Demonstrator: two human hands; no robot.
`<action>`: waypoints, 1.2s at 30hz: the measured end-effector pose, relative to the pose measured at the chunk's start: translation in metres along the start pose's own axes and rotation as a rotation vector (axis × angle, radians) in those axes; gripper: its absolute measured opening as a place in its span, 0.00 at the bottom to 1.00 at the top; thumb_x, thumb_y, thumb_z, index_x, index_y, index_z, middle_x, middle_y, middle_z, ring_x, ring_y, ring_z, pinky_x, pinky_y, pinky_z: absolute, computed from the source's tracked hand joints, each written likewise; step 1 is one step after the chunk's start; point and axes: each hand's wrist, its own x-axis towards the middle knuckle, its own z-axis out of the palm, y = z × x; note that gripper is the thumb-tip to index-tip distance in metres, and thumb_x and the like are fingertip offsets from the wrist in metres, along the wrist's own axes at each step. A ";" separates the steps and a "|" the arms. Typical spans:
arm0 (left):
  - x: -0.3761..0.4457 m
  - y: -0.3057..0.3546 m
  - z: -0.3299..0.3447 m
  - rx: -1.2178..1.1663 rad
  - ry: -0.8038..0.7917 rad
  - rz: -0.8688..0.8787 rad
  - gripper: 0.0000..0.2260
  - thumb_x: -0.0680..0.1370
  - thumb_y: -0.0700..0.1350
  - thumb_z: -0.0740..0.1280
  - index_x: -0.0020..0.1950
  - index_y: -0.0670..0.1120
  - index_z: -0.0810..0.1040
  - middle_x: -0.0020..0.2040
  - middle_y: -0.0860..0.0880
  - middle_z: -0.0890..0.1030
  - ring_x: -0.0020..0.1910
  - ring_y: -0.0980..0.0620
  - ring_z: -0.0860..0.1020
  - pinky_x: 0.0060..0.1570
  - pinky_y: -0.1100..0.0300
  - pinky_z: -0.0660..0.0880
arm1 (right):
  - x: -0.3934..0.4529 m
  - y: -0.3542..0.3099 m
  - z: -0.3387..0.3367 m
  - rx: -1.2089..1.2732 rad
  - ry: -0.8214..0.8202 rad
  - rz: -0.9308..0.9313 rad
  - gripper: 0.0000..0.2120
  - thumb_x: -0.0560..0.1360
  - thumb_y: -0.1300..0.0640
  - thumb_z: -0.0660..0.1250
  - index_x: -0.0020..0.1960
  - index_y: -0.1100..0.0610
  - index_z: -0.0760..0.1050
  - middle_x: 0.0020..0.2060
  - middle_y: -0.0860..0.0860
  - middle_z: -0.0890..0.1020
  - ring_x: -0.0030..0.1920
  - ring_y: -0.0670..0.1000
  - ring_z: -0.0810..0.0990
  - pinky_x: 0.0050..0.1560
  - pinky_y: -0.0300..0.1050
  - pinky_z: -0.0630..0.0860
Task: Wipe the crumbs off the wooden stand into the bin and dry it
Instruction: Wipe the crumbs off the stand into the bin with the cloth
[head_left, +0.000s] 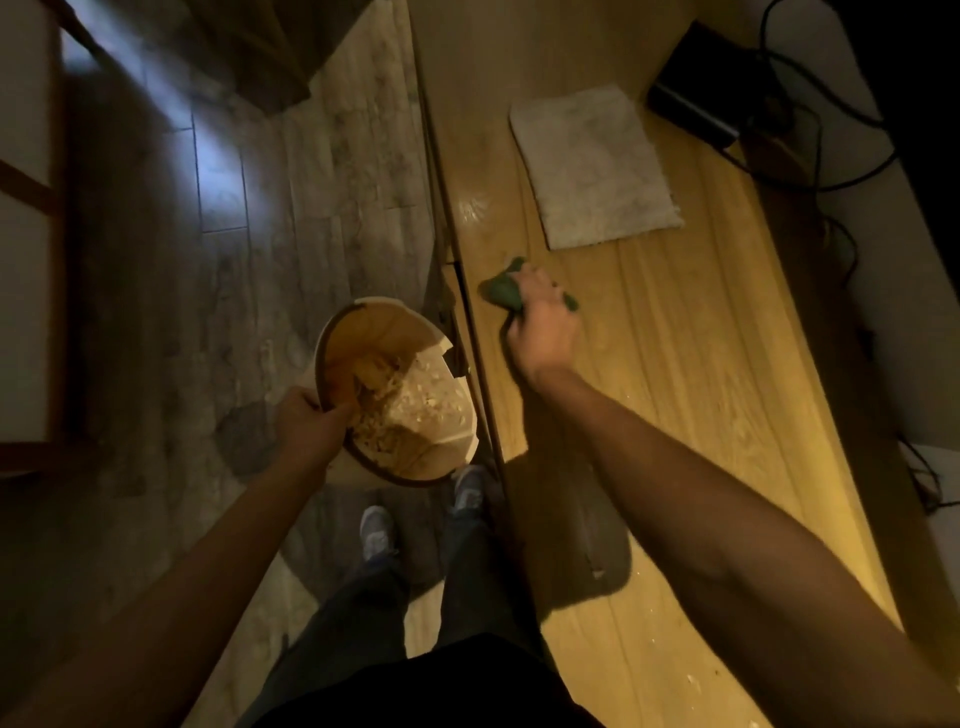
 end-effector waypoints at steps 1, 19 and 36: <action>0.000 0.001 -0.001 -0.006 0.002 0.003 0.16 0.69 0.45 0.76 0.48 0.39 0.76 0.42 0.40 0.80 0.39 0.46 0.79 0.29 0.57 0.69 | -0.009 -0.017 0.011 0.012 -0.034 -0.051 0.26 0.74 0.67 0.69 0.70 0.51 0.74 0.71 0.52 0.75 0.70 0.55 0.74 0.62 0.49 0.77; -0.041 -0.016 -0.024 -0.057 -0.182 0.107 0.18 0.75 0.44 0.73 0.57 0.33 0.74 0.50 0.36 0.77 0.47 0.42 0.77 0.29 0.59 0.71 | -0.185 -0.040 0.012 0.607 -0.103 0.240 0.15 0.81 0.63 0.64 0.67 0.61 0.76 0.57 0.58 0.84 0.58 0.56 0.82 0.62 0.55 0.77; -0.052 -0.054 0.014 -0.035 -0.017 0.036 0.13 0.70 0.48 0.74 0.38 0.49 0.69 0.40 0.43 0.75 0.41 0.46 0.76 0.42 0.49 0.73 | -0.063 0.283 -0.171 -0.078 0.131 0.759 0.21 0.81 0.61 0.61 0.73 0.58 0.66 0.68 0.64 0.74 0.67 0.68 0.73 0.67 0.61 0.71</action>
